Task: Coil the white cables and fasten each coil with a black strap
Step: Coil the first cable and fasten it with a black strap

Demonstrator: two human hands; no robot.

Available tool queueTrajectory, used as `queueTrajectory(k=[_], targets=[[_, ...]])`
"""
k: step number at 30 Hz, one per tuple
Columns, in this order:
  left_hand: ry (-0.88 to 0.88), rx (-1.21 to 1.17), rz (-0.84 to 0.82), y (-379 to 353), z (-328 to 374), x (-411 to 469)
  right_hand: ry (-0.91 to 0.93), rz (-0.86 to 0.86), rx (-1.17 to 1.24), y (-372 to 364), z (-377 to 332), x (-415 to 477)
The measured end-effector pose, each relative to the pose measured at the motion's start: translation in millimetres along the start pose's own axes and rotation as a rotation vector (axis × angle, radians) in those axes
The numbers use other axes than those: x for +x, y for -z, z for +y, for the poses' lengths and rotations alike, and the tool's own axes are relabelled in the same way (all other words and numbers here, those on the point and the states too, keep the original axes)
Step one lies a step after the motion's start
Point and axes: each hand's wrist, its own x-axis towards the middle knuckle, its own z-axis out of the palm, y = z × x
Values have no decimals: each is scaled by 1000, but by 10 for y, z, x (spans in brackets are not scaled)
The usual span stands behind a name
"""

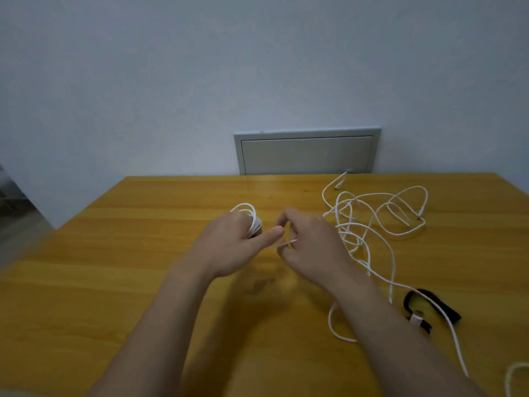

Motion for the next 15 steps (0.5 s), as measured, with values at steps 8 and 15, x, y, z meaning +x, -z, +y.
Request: queueTrajectory(k=[8, 15], targets=[[-5, -171, -154, 596, 513, -82, -49, -67, 122, 898, -56, 254], [-62, -832, -131, 1005, 869, -67, -119, 48, -76, 1440, 30, 301]])
